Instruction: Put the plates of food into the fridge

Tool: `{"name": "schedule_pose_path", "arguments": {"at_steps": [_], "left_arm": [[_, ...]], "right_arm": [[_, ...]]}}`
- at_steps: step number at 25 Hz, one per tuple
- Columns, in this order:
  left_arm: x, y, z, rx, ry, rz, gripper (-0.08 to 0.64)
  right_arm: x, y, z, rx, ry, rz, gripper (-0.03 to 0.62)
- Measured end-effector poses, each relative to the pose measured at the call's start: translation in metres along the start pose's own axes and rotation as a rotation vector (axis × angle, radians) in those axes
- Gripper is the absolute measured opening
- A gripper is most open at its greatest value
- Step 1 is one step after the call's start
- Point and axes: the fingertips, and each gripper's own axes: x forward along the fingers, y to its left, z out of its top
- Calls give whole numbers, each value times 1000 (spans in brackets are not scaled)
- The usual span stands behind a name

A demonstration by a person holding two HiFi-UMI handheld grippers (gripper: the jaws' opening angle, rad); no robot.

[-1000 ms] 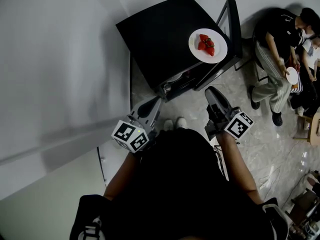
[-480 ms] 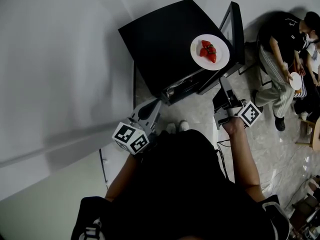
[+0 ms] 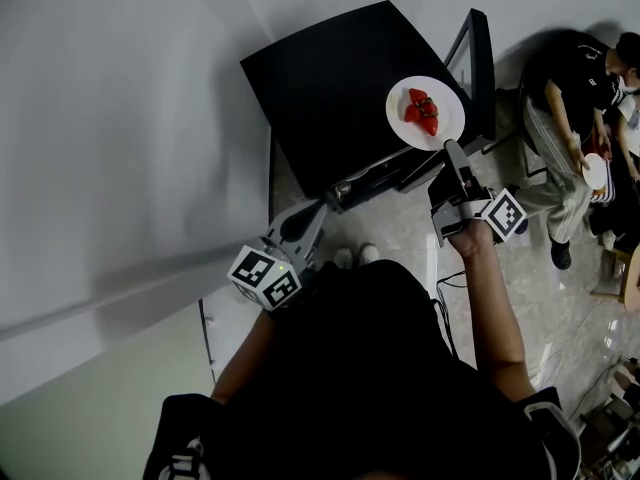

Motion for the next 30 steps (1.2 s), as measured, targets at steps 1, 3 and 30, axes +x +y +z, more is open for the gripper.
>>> {"name": "schedule_pose_path", "arguments": {"at_steps": [1, 3, 30], "left_arm": [[1, 1, 0, -4, 0, 1, 23], [3, 4, 0, -15, 0, 5, 23], [-27, -49, -32, 14, 7, -41, 23]], "right_arm": [[3, -3, 2, -5, 4, -7, 152], [7, -8, 4, -5, 10, -25, 152], [-82, 8, -8, 155, -6, 3, 40]]}}
